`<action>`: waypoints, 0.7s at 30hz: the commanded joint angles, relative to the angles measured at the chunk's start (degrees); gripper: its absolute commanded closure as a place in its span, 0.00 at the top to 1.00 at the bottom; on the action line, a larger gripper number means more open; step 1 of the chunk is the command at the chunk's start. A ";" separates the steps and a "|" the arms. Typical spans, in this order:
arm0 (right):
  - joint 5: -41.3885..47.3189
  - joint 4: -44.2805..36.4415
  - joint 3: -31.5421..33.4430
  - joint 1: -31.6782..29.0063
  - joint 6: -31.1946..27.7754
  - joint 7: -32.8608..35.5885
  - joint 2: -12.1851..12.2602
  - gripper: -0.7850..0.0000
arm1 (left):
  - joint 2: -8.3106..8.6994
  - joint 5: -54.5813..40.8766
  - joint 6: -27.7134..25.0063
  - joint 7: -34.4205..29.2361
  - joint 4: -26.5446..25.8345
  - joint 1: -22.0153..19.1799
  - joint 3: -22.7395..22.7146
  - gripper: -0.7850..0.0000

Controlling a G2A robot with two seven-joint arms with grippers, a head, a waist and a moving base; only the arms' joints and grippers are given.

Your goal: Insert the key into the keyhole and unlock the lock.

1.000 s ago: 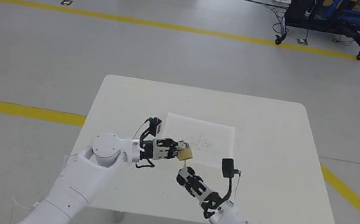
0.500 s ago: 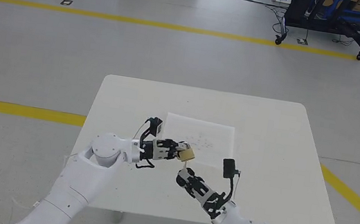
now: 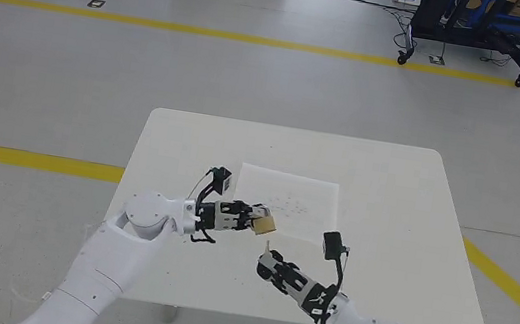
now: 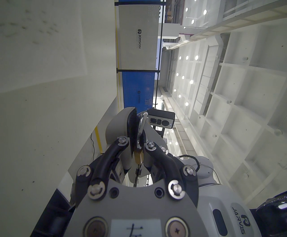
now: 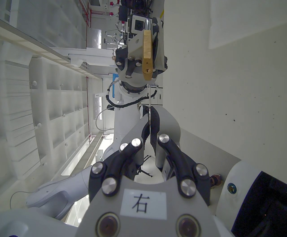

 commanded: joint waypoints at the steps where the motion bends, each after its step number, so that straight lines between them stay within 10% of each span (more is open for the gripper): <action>1: 0.03 0.11 -0.23 0.33 0.21 0.07 0.04 0.00 | 0.02 0.28 0.07 -0.04 -0.12 0.06 0.24 0.00; 21: 0.56 0.65 -0.93 1.69 1.80 -0.89 0.60 0.00 | 0.25 0.20 0.19 -1.29 0.02 -0.42 1.34 0.00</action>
